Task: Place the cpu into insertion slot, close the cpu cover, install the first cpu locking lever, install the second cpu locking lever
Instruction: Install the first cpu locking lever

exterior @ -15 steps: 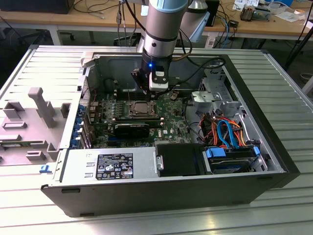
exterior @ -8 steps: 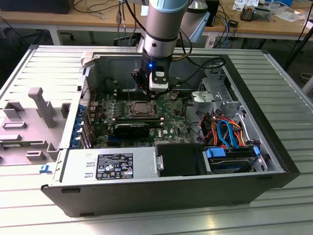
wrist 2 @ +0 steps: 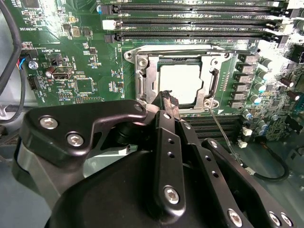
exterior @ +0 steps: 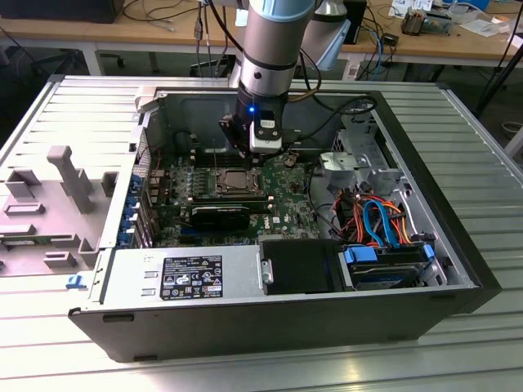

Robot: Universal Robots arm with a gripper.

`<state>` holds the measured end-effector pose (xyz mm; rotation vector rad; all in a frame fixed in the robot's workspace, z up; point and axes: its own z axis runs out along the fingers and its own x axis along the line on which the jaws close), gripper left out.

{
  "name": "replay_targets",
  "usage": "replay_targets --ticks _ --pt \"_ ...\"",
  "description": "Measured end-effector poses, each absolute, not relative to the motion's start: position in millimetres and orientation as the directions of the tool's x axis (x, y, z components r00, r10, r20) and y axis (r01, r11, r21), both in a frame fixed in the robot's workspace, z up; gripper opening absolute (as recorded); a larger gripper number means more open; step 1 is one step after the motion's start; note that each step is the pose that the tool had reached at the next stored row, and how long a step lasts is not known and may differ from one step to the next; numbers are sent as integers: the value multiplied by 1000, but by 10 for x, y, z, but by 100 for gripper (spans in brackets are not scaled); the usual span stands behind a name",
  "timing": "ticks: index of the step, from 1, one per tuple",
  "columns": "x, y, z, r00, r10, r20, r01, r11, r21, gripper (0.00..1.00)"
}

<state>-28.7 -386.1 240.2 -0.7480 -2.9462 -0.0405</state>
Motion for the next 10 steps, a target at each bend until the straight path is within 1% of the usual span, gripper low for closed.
replay_targets --ticks 10 --pt "-287 -3871 2402 -876 470 106 473 881 3 11"
